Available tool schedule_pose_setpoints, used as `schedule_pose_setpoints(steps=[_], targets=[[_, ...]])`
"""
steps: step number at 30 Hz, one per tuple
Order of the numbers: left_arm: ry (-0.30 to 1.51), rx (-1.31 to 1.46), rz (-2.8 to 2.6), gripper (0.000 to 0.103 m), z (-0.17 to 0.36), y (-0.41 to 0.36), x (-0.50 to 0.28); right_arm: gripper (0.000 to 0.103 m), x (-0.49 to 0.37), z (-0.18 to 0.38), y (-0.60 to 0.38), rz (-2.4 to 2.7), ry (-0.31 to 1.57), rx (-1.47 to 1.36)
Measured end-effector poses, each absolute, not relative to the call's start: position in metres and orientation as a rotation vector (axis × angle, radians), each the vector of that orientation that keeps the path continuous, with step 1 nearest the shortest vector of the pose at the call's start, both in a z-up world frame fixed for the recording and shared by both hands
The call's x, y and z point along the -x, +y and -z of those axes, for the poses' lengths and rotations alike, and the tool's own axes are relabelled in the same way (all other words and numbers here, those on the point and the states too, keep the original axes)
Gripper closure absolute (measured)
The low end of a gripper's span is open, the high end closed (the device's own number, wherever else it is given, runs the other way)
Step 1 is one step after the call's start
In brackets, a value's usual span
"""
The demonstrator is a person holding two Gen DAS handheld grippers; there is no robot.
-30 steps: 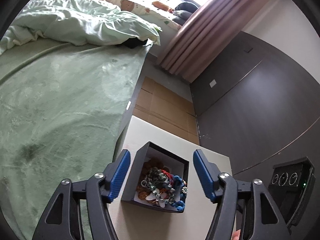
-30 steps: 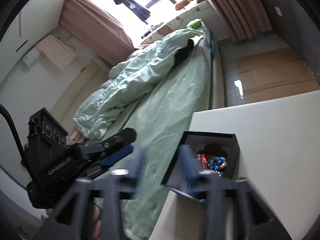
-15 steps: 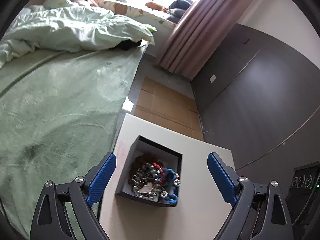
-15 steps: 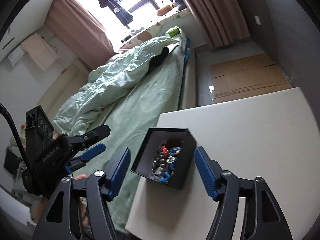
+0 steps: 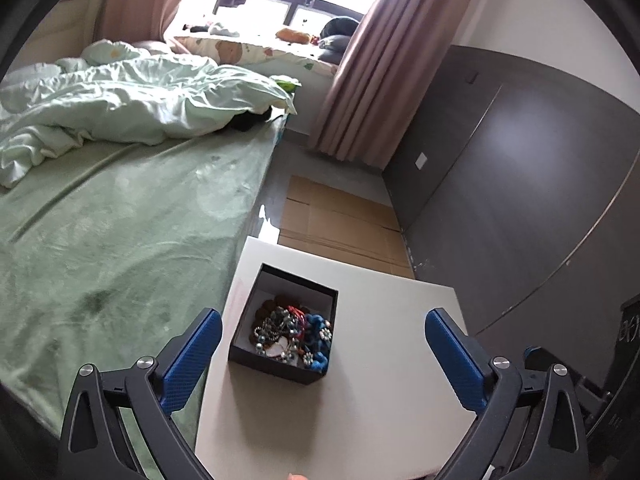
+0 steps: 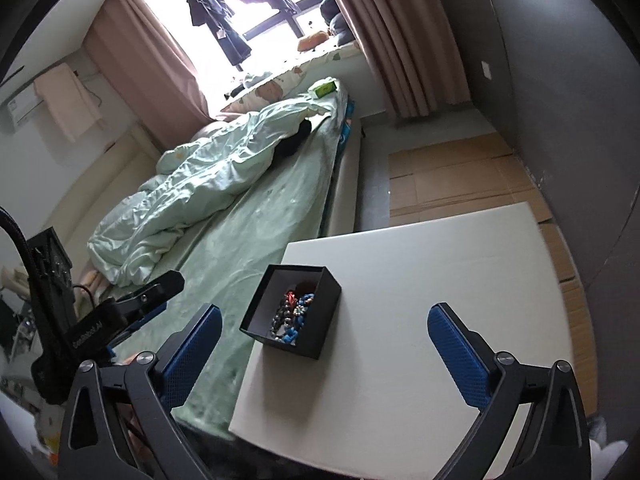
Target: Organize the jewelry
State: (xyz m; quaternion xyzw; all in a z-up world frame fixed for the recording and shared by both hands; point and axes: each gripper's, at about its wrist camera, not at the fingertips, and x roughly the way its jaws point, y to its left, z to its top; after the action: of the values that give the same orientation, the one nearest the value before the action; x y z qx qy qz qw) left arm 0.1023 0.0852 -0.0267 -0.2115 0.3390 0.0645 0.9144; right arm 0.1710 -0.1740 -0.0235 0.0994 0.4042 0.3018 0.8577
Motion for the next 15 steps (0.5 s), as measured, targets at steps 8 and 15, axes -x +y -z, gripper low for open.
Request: schedule_pose_setpoints(steps=[8,15], targets=[[0.682,0.385,-0.123,0.001,0.014,0.059,-0.069,0.0,-0.142,0.018,-0.201,-0.594,0.841,-0.162],[0.656,0.338,-0.115,0.001,0.004,0.043,-0.04,0.0,-0.117,0.014,-0.216,-0.597,0.825,-0.131]])
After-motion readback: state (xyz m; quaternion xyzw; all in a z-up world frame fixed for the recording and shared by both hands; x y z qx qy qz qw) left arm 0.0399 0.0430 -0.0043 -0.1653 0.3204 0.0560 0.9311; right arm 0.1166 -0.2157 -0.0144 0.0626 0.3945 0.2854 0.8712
